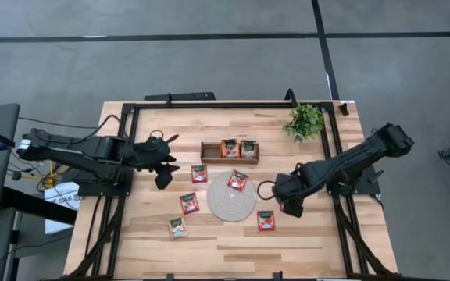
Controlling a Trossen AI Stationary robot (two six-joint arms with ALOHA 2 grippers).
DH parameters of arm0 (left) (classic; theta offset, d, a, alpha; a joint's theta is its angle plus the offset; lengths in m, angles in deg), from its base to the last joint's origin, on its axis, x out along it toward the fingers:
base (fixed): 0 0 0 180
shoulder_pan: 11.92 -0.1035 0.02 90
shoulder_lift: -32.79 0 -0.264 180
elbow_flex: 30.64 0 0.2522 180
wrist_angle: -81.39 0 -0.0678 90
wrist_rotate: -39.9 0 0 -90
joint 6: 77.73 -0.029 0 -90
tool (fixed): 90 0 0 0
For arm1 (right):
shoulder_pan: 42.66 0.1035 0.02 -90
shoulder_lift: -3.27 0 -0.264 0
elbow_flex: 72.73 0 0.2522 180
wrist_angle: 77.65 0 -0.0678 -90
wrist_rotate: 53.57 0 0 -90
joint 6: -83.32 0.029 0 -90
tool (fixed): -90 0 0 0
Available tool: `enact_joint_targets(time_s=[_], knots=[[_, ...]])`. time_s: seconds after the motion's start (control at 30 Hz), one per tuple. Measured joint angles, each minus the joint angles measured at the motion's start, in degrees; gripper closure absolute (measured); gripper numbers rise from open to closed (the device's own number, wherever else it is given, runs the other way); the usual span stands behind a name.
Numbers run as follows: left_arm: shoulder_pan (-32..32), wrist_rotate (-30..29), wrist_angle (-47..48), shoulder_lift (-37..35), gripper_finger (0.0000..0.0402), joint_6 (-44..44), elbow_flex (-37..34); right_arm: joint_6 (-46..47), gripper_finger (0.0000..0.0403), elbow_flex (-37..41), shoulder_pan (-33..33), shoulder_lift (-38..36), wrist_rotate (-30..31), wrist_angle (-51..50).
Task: Pick & Place Tea
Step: Put the red tea bag into the left section of the wooden organizer
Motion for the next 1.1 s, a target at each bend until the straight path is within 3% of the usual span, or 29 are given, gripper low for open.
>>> enact_joint_targets(time_s=[0.43,0.77,1.1], knots=[[0.0,1.9,0.2,2.4,0.024,0.4,0.0,-1.2,0.027,10.3,-5.3,-1.4,-8.4,10.5],[0.0,1.9,0.2,2.4,0.024,0.4,-0.1,-2.1,0.0251,13.3,-12.6,-0.6,-8.7,14.0],[0.0,1.9,0.1,2.4,0.0239,0.5,-0.1,-4.2,0.0251,13.5,-13.4,0.0,-8.9,14.3]])
